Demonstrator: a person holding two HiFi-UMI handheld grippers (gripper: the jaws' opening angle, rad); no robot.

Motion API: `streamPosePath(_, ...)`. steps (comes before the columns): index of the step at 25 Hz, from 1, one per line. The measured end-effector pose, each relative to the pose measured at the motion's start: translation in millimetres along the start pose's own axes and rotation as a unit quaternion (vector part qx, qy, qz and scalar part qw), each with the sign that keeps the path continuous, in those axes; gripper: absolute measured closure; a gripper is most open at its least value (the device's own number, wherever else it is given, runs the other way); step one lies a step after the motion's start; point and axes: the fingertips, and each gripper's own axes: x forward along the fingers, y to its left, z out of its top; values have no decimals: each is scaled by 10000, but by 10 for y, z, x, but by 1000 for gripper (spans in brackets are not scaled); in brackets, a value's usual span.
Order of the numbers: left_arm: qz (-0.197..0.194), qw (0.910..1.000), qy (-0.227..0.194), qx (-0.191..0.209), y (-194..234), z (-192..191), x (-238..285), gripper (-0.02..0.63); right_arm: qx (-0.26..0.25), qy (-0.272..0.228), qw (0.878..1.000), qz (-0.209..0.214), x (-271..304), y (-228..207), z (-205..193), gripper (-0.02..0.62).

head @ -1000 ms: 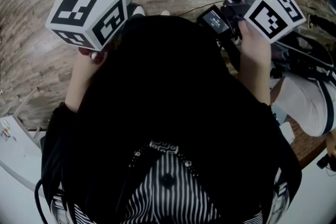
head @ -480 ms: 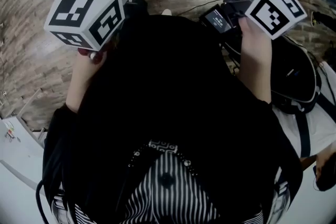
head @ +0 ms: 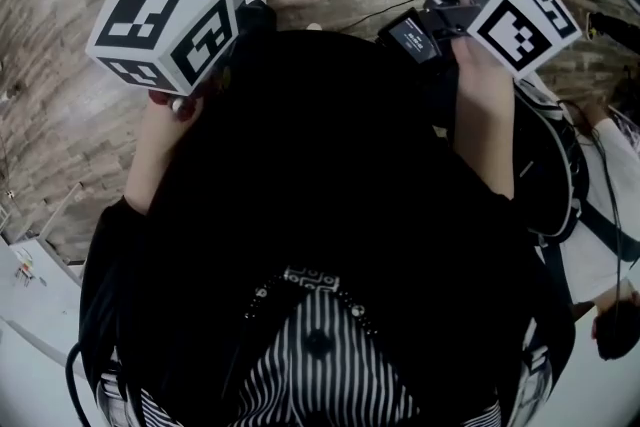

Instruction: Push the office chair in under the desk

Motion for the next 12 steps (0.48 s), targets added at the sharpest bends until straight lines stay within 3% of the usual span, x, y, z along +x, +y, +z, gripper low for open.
streamPosePath(7, -63, 9999, -97, 95, 25, 53, 13, 603, -47, -25, 10000, 55, 4, 35, 10, 597)
streamPosePath(12, -102, 9998, -172, -3, 517, 220, 184, 603, -202, 108, 9997, 27, 494, -42, 249, 597)
